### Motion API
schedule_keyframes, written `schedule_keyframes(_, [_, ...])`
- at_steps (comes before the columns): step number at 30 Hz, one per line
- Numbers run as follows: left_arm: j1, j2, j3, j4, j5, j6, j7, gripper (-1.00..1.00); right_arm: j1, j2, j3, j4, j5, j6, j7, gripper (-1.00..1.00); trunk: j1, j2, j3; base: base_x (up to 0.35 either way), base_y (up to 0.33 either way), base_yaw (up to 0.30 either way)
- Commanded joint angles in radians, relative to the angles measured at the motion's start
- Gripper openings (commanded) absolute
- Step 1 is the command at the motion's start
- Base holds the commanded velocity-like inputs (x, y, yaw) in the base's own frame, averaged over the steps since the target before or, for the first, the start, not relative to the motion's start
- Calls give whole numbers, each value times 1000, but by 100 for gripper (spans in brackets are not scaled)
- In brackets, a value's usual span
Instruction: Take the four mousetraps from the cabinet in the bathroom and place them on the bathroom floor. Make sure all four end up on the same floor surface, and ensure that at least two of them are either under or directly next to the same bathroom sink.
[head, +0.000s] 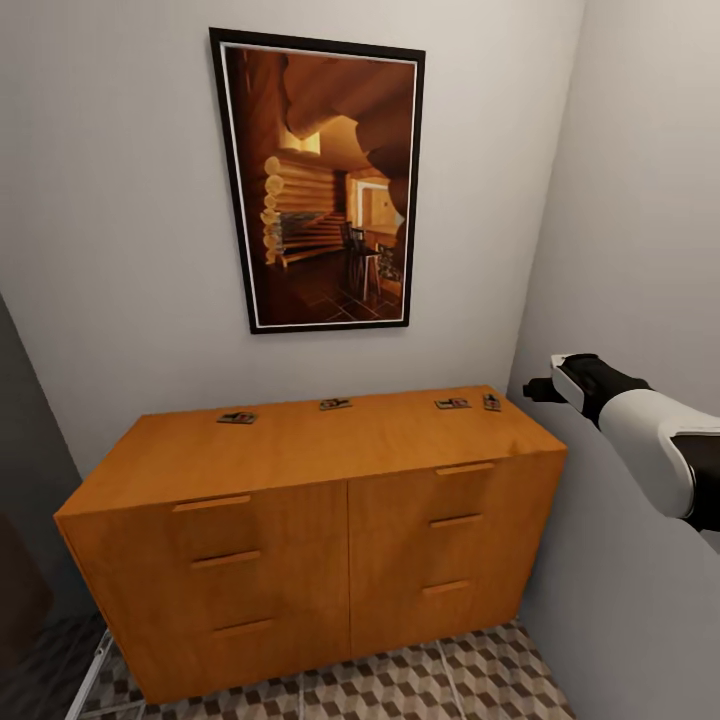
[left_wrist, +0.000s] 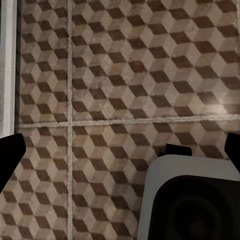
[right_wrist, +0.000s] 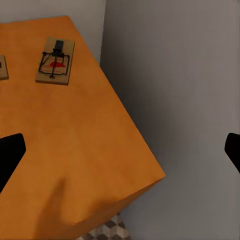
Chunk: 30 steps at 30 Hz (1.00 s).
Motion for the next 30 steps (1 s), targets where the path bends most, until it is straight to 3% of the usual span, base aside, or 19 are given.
schedule_keyframes(1, [-2, 0, 2, 4, 1, -7, 0, 100, 0, 0, 8, -2, 0, 7, 0, 100, 0, -1, -1, 4, 6, 0])
schedule_keyframes(8, [-2, 0, 2, 4, 1, -7, 0, 100, 0, 0, 8, -1, 0, 6, 0, 100, 0, -1, -1, 69, 34, 0])
schedule_keyframes(30, [-2, 0, 2, 4, 1, -7, 0, 100, 1, 2, 8, 0, 0, 5, 0, 100, 0, -1, -1, 213, 120, 0])
